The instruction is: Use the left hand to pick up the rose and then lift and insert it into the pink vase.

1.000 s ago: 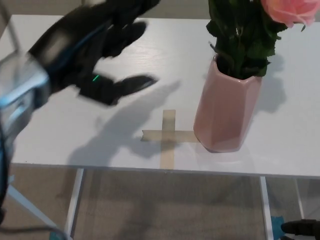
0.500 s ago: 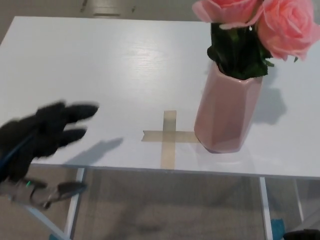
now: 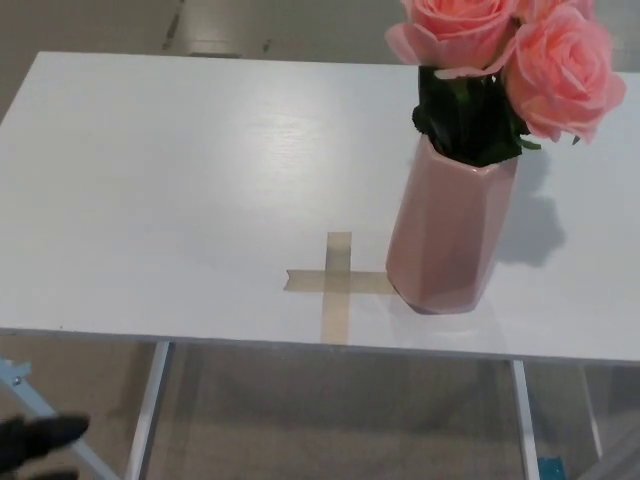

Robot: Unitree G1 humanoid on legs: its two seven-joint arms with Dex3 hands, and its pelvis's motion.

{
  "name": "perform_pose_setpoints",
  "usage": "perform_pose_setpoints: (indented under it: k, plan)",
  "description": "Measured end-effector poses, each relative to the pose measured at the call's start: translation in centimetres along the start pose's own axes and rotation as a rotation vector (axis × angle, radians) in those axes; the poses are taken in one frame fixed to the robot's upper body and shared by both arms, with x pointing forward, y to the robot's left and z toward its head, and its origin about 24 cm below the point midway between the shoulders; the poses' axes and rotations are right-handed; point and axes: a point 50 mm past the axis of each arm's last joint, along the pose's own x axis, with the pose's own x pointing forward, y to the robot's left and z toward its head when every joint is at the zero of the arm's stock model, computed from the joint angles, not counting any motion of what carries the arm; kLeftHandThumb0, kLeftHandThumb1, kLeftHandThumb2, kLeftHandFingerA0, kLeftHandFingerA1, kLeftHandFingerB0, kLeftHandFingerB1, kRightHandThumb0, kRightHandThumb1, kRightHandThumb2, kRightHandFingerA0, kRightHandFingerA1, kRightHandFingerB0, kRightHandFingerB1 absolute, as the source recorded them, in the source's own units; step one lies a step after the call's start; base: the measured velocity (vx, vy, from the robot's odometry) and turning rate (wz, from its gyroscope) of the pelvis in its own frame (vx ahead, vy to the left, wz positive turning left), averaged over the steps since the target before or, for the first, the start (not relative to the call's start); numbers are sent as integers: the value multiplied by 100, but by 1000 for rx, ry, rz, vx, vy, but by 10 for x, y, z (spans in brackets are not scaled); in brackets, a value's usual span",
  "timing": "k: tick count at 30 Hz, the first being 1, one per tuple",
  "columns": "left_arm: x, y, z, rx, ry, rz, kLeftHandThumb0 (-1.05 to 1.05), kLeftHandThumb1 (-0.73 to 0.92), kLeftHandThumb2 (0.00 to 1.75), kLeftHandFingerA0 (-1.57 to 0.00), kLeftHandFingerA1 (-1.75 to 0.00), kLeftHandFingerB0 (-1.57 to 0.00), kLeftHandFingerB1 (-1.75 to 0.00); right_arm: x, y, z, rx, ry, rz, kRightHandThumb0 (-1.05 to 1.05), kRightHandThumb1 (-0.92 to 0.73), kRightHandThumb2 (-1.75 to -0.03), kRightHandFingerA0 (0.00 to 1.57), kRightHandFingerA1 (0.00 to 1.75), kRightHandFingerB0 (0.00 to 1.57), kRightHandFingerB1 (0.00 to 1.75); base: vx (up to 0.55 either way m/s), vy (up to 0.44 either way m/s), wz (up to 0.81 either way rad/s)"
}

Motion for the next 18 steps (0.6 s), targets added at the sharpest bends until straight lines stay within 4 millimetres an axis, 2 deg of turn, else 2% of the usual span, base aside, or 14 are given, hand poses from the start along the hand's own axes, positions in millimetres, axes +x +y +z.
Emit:
perform_pose_setpoints:
  k: [1, 2, 4, 5, 10, 11, 13, 14, 17, 18]
  plan:
    - [-1, 2, -12, -23, 32, 15, -60, 41, 75, -36, -48, -29, -43, 0, 0, -3, 0, 5, -1, -40, -57, -91, 53, 57, 51, 55, 0, 0, 0]
    - [-1, 3, -18, -34, 51, 26, -65, 40, 79, -41, -48, -32, -43, -1, 1, -4, -1, 8, -2, -43, -58, -90, 56, 58, 54, 56, 0, 0, 0]
    - [-1, 6, -36, -66, 103, 53, -66, 41, 79, -41, -48, -32, -43, -1, 1, -7, -1, 15, -3, -42, -57, -91, 57, 58, 52, 55, 0, 0, 0]
    - [-1, 7, -45, -79, 132, 68, -68, 46, 57, -43, -37, -40, -35, -2, 2, -9, -1, 18, -4, -41, -56, -91, 59, 60, 51, 55, 0, 0, 0]
    - [12, 6, -78, -138, 248, 119, -69, 48, 59, -37, -35, -32, -33, -3, 4, -15, 1, 30, -1, -42, -57, -90, 55, 58, 49, 54, 0, 0, 0]
    - [16, 5, -83, -148, 268, 127, -63, 41, 82, -34, -49, -20, -41, -3, 4, -16, 1, 31, 0, -42, -57, -90, 56, 58, 49, 54, 0, 0, 0]
    - [24, 5, -91, -168, 306, 145, -63, 41, 82, -34, -49, -18, -40, -3, 5, -16, 2, 32, 2, -43, -57, -90, 56, 58, 50, 54, 0, 0, 0]
    - [26, 5, -93, -171, 312, 148, -63, 52, 57, -36, -34, -30, -31, -3, 5, -16, 2, 32, 2, -43, -56, -90, 56, 58, 49, 54, 0, 0, 0]
    - [38, 5, -102, -195, 360, 180, -63, 53, 57, -37, -35, -30, -31, -3, 7, -16, 5, 32, 4, -41, -56, -90, 57, 59, 48, 54, 0, 0, 0]
    - [41, 5, -105, -203, 370, 189, -58, 40, 84, -35, -51, -15, -41, -3, 8, -16, 6, 32, 5, -41, -55, -90, 57, 59, 49, 54, 0, 0, 0]
